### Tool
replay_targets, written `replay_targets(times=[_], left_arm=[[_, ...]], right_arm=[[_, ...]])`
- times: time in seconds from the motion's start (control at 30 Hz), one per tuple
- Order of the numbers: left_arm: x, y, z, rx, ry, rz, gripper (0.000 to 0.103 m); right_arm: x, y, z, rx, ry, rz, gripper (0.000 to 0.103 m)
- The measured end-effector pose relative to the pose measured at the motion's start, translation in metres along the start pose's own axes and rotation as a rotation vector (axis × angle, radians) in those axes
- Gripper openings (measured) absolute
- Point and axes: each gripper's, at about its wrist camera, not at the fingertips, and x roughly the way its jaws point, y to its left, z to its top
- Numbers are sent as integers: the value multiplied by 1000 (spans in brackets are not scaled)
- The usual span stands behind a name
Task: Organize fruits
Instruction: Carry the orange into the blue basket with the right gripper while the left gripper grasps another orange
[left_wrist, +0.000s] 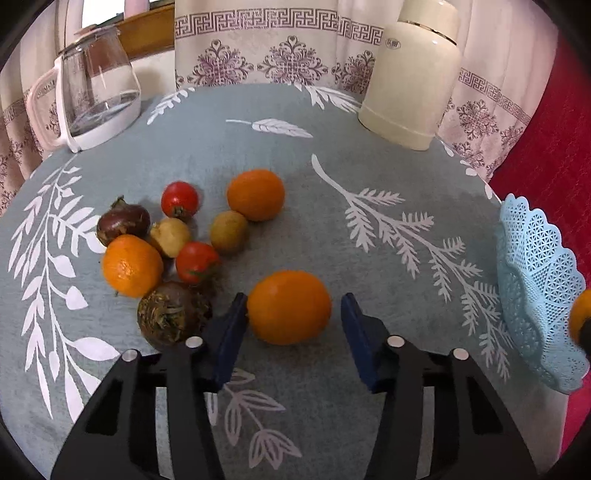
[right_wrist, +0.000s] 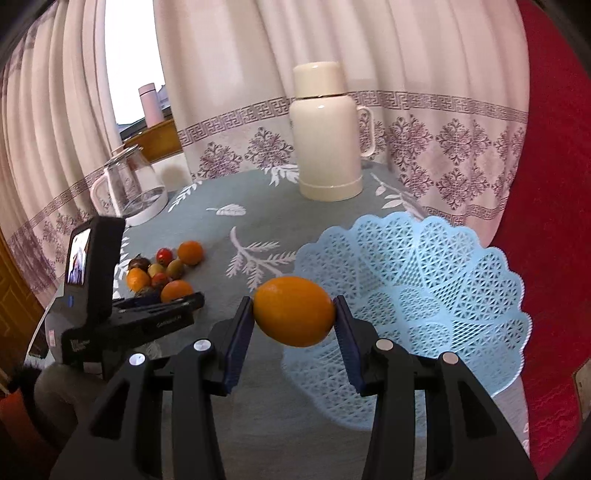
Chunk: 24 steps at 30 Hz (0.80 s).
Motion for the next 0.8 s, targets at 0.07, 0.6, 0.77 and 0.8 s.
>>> replay_targets(times=[0.07, 0.6, 0.77, 0.8], left_arm=[[-1, 2, 0, -7, -4, 1, 44], [-35, -3, 1, -13, -83, 15, 43], [-51, -12, 3, -2, -112, 3, 43], [-56, -15, 3, 3, -120, -2, 43]], right_arm=[[-2, -5, 3, 9, -10, -14, 44], [-17, -65, 7, 88, -43, -153, 44], [-16, -81, 2, 103, -20, -194, 44], [-16, -84, 1, 104, -16, -201, 44]])
